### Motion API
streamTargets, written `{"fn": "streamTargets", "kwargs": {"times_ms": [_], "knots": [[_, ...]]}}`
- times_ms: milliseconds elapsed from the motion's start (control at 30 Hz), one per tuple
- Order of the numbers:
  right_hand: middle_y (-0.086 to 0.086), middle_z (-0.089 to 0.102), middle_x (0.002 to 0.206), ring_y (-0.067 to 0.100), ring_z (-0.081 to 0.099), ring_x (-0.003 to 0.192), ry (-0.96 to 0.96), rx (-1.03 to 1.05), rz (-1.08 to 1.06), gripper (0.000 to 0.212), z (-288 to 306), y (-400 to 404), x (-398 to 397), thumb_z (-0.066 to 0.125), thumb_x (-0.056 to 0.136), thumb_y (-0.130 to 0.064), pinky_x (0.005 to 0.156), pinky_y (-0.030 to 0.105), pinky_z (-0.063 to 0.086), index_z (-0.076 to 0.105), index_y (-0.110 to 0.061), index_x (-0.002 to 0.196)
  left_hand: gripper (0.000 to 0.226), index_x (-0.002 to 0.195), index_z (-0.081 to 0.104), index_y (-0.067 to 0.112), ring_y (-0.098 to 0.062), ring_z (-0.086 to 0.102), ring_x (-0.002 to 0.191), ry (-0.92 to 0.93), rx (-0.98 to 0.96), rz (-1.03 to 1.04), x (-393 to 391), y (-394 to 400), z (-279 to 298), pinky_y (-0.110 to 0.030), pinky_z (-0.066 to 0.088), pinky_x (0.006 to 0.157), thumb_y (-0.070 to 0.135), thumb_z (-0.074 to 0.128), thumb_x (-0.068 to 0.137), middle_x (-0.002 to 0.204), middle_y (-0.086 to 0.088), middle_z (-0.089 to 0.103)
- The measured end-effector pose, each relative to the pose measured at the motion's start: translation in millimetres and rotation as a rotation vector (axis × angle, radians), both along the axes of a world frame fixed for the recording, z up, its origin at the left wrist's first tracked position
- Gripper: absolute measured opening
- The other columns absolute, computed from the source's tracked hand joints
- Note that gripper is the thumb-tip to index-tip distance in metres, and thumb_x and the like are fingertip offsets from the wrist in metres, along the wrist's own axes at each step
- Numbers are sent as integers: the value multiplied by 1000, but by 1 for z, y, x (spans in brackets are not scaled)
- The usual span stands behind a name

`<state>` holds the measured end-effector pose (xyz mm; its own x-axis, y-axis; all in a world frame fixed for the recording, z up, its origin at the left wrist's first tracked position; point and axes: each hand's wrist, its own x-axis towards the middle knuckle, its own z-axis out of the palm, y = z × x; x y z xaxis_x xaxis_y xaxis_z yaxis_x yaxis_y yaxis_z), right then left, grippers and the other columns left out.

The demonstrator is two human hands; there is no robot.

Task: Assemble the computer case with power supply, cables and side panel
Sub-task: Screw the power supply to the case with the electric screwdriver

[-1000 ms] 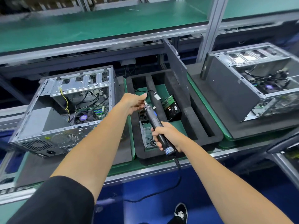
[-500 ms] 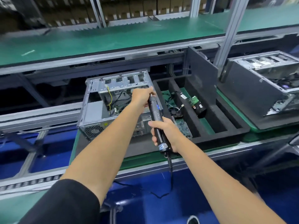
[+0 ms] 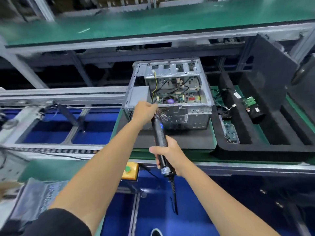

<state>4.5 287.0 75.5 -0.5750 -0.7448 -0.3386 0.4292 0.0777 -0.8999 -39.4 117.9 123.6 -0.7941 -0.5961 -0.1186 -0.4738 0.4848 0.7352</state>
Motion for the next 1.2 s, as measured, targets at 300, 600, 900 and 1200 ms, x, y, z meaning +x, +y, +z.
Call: {"fn": "streamTargets", "kwargs": {"times_ms": [300,600,900,1200], "knots": [[4,55,63,21,51,47,41,92,62,38,-28,-38,34,75,83,-10,46,30,47,46,-8,106,21,72,53,11,-25,49,72,246,-306,173,19,-85,15,-34,37,63,22,47,89,77,-4,56],[9,53,70,21,52,47,44,211,98,33,-50,-60,49,73,84,-7,45,29,49,45,-14,98,28,109,52,7,-33,49,114,-72,-562,-372,-32,-109,-6,-41,38,89,29,43,95,115,-12,52],[6,55,65,18,54,44,-6,261,60,30,-77,-77,51,70,84,-3,42,26,47,43,-13,92,42,114,50,9,-34,45,116,-160,-766,-393,-60,-122,-17,-50,30,97,42,33,94,119,-12,52],[10,53,69,20,53,44,-72,262,24,31,-89,-99,47,70,82,-2,44,29,49,42,-10,95,59,135,44,11,-30,34,126,-174,-870,-313,-66,-123,-28,-46,24,101,52,23,99,137,-11,44]]}}
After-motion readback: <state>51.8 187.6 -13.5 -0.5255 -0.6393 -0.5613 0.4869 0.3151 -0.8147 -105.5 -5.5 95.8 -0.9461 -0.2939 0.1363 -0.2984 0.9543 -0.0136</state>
